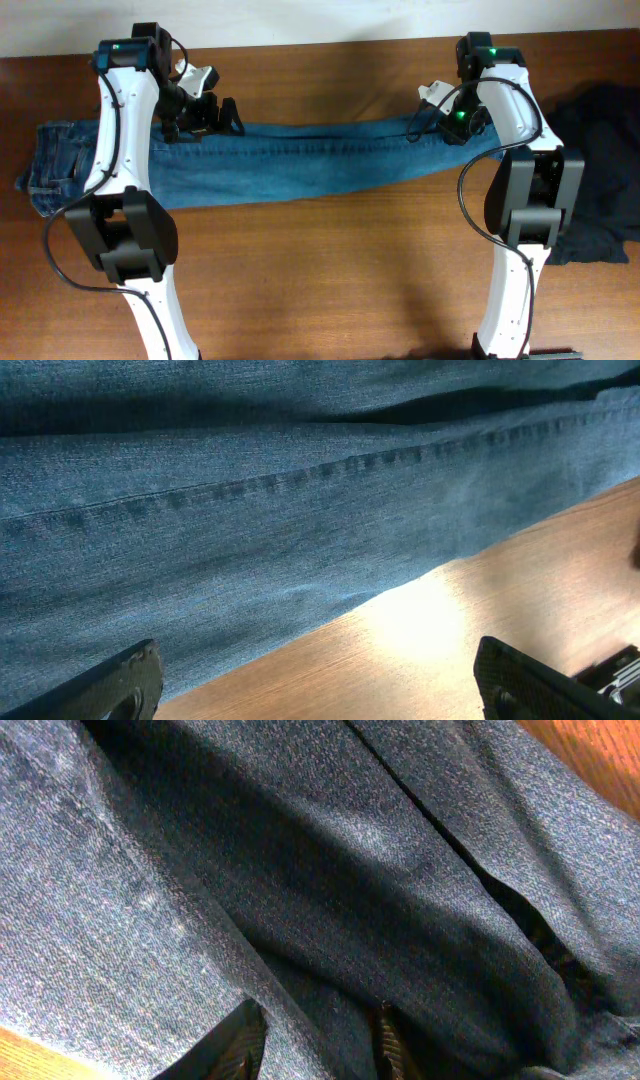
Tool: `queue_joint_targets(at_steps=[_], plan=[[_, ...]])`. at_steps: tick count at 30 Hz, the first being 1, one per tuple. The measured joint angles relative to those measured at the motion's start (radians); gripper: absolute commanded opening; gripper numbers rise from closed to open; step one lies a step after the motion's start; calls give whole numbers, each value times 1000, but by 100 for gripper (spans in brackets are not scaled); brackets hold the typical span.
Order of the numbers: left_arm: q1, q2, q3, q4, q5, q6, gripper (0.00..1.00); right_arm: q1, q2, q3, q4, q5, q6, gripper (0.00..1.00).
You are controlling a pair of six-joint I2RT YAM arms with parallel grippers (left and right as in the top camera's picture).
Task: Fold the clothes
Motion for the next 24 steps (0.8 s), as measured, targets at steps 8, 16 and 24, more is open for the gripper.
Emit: queue_joint_targets(at_steps=[8, 16, 24], plan=[[0, 0, 0, 0, 0, 0, 99, 0, 0, -1, 27, 0, 14, 4], [0, 0, 0, 0, 0, 0, 99, 0, 0, -1, 77, -3, 53, 4], [0, 0, 0, 1, 0, 0, 99, 0, 0, -3, 197, -4, 144, 4]])
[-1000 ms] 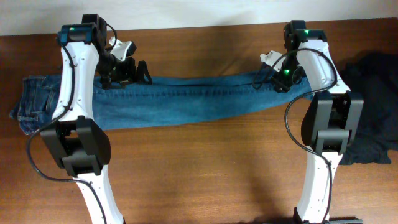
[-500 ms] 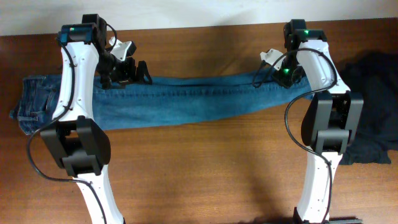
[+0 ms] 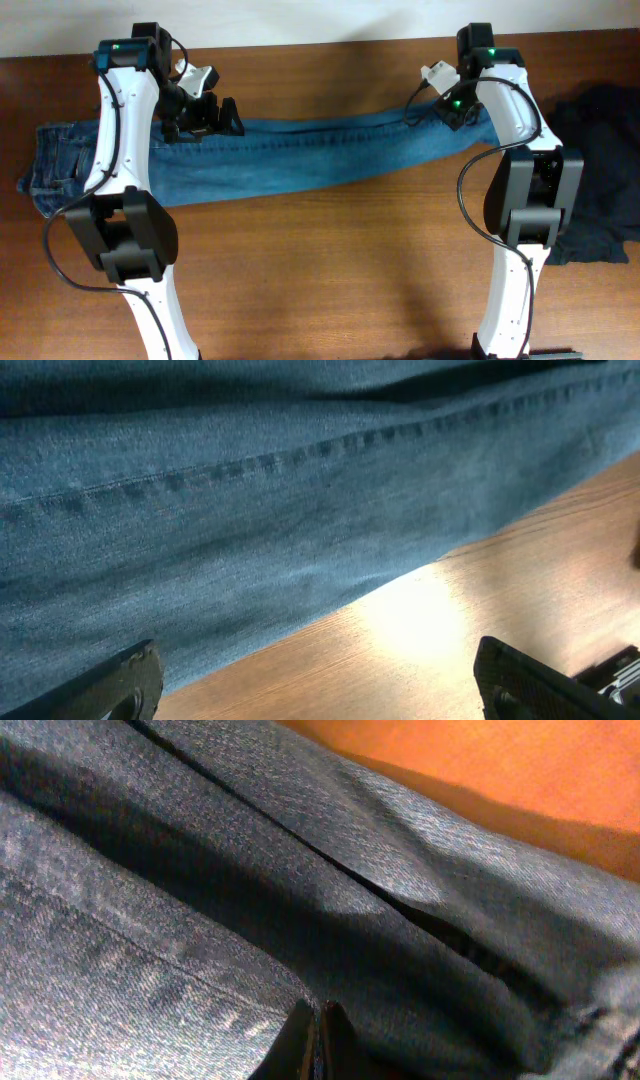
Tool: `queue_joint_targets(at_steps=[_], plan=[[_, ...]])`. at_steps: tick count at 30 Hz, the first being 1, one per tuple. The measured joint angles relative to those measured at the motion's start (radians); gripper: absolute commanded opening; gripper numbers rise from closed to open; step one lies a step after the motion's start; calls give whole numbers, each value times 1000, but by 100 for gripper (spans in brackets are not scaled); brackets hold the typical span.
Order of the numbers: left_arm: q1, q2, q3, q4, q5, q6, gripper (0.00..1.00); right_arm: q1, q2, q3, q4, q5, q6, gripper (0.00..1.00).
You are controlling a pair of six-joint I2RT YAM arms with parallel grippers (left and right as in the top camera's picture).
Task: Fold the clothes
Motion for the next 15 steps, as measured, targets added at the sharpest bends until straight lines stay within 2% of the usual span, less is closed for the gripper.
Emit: queue_joint_targets(at_steps=[15], plan=[[0, 0, 0, 20, 0, 0, 99, 0, 0, 0, 86, -3, 156, 4]])
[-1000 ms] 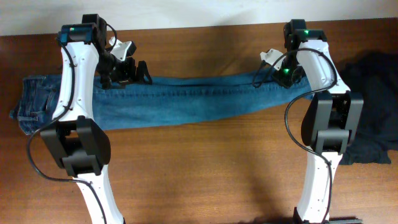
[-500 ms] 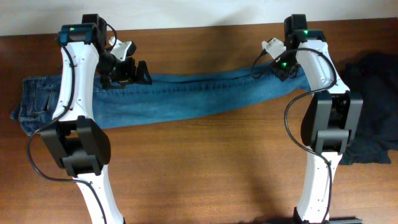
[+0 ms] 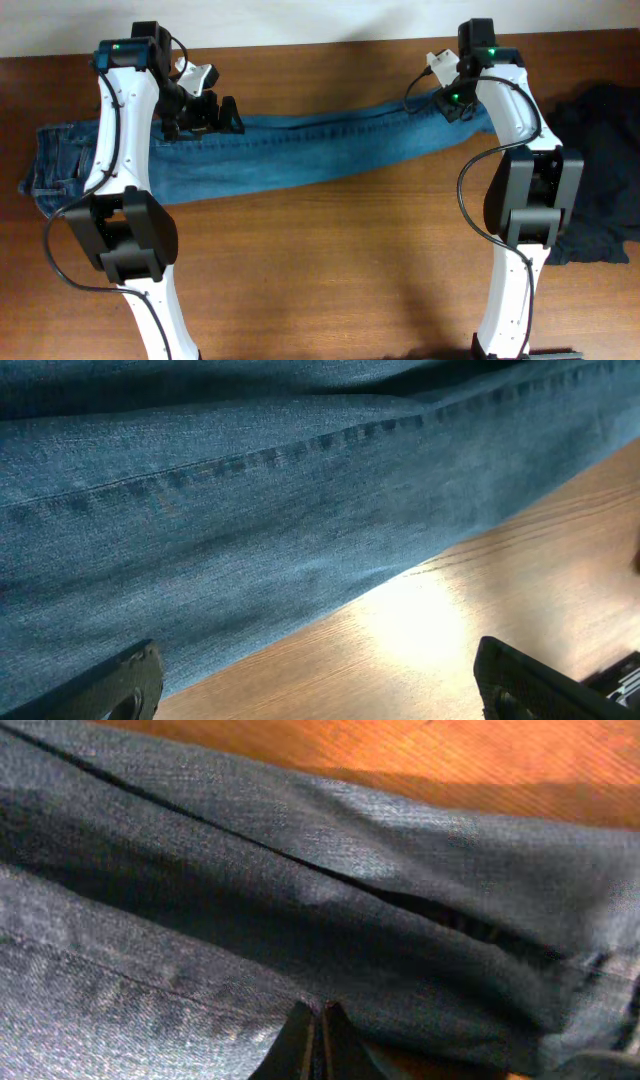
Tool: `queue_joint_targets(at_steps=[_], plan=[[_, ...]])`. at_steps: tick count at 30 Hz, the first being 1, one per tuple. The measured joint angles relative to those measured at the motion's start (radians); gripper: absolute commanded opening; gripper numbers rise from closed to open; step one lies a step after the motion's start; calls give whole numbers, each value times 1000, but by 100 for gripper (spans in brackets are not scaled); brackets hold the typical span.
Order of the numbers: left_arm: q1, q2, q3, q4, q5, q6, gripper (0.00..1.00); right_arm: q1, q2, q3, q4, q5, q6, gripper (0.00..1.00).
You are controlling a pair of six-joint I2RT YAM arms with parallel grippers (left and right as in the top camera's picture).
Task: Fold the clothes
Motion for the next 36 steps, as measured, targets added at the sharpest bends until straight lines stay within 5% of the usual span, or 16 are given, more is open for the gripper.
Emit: queue_joint_targets(at_steps=[28, 32, 36], plan=[[0, 0, 0, 9, 0, 0, 99, 6, 2, 85, 320, -110, 378, 5], [0, 0, 0, 9, 0, 0, 99, 10, 9, 84, 338, -105, 399, 23], [0, 0, 0, 8, 0, 0, 99, 10, 46, 84, 341, -87, 409, 92]])
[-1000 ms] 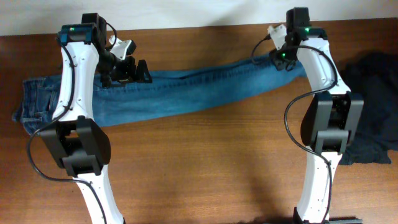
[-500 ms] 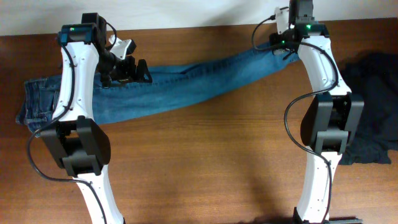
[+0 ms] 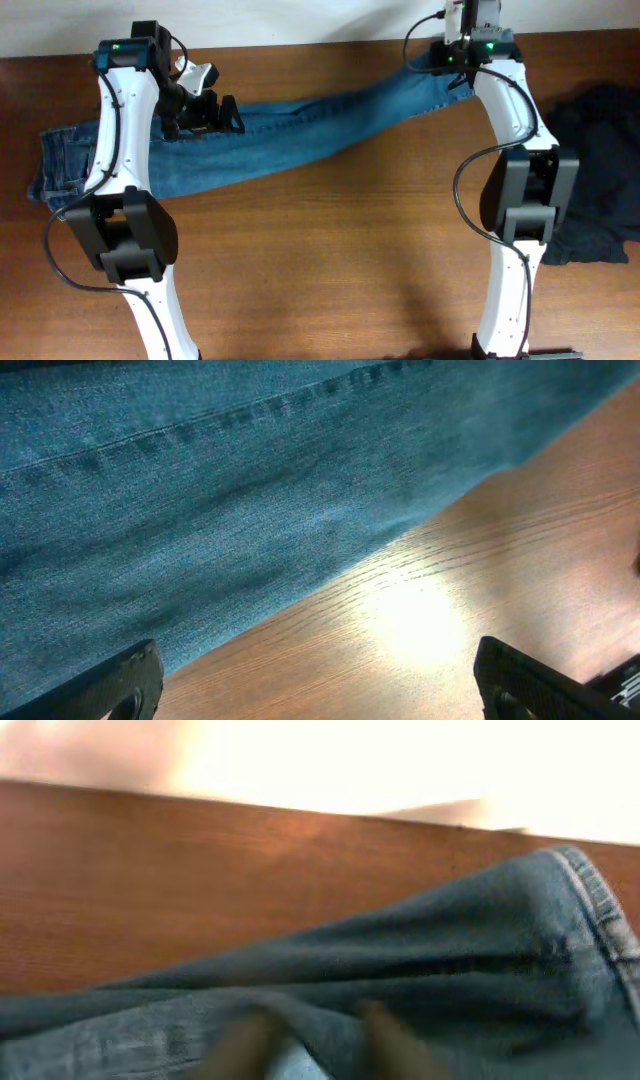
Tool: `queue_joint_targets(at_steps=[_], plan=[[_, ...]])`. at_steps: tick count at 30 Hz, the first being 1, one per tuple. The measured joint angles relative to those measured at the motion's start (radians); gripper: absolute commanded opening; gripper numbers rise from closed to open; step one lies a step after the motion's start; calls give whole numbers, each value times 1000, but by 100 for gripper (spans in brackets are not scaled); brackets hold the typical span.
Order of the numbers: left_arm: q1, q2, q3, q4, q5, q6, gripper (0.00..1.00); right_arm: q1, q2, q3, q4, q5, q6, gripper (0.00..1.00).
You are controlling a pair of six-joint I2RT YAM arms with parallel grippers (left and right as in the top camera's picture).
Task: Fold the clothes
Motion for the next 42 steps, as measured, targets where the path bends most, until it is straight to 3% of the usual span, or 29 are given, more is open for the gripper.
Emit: queue_joint_targets(at_steps=[1, 9, 18, 22, 24, 33, 36, 42], plan=[[0, 0, 0, 0, 0, 0, 99, 0, 11, 0, -1, 4, 2, 99], [0, 0, 0, 0, 0, 0, 99, 0, 60, -2, -8, 64, 23, 99], [0, 0, 0, 0, 0, 0, 98, 0, 60, -2, -36, 257, 79, 99], [0, 0, 0, 0, 0, 0, 91, 0, 54, 14, -47, 292, 92, 99], [0, 0, 0, 0, 2, 0, 82, 0, 43, 39, -71, 300, 96, 99], [-71, 0, -46, 68, 0, 14, 79, -37, -5, 225, -387, 271, 222, 99], [-141, 2, -98, 199, -37, 60, 75, -91, -12, 273, -609, 108, 251, 99], [-230, 6, -126, 350, -128, 196, 75, -151, -13, 278, -818, -156, 262, 99]])
